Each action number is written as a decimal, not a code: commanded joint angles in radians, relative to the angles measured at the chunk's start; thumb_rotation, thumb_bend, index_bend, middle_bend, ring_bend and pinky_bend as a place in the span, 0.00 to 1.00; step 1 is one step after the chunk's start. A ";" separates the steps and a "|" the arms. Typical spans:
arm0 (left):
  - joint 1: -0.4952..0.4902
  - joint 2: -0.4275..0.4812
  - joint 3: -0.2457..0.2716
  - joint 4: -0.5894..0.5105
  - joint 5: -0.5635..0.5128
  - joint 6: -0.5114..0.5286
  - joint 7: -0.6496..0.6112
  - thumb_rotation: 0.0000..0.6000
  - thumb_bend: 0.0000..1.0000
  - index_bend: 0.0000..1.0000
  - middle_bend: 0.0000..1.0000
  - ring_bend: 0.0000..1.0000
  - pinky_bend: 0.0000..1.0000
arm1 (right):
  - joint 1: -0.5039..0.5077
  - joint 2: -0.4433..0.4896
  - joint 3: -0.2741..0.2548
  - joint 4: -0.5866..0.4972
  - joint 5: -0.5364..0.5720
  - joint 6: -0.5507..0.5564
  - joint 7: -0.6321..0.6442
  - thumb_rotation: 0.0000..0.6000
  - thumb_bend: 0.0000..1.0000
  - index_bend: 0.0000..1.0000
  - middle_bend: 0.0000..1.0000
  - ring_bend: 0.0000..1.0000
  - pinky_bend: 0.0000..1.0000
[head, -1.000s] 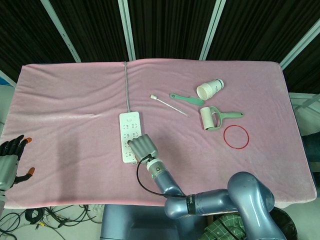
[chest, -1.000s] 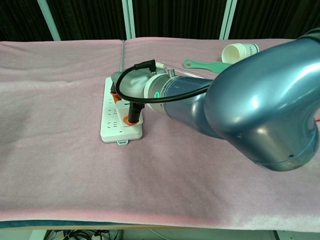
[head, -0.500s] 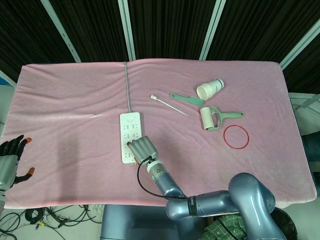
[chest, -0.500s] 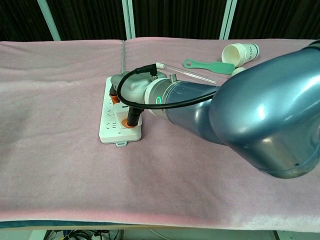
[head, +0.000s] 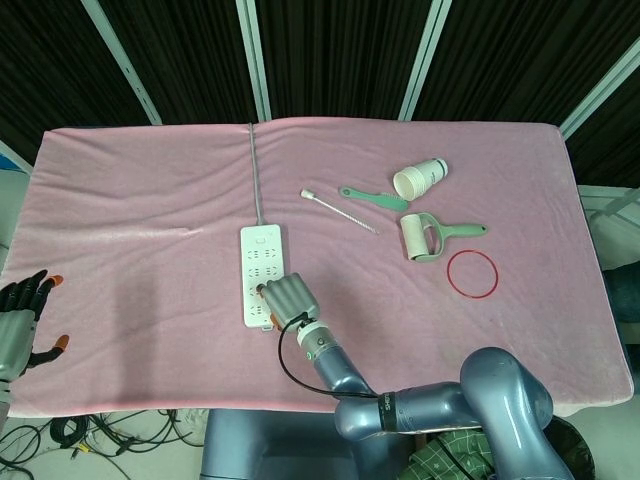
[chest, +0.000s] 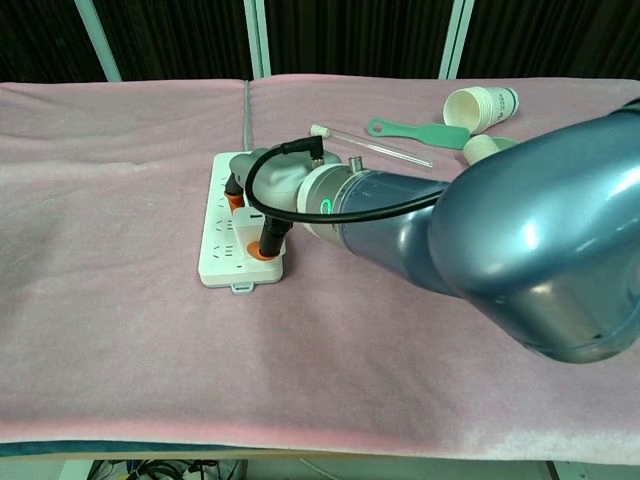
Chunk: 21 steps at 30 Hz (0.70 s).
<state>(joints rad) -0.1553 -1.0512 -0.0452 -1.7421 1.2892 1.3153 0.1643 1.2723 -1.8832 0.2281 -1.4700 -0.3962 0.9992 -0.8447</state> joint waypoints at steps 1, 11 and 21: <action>0.000 0.000 0.000 0.000 0.000 -0.001 0.000 1.00 0.30 0.08 0.00 0.00 0.00 | -0.007 -0.002 -0.002 0.006 -0.010 -0.004 0.009 1.00 0.51 1.00 0.89 0.86 0.71; 0.000 0.000 0.001 0.000 0.001 0.000 0.001 1.00 0.30 0.08 0.00 0.00 0.00 | -0.022 -0.011 -0.007 0.020 -0.022 -0.021 0.024 1.00 0.51 1.00 0.89 0.86 0.71; -0.001 0.000 0.001 0.001 0.001 -0.001 0.001 1.00 0.30 0.08 0.00 0.00 0.00 | -0.040 0.002 0.036 -0.008 -0.022 -0.023 0.071 1.00 0.46 0.91 0.66 0.70 0.61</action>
<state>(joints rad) -0.1562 -1.0512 -0.0445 -1.7413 1.2897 1.3139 0.1652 1.2347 -1.8841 0.2617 -1.4752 -0.4197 0.9783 -0.7770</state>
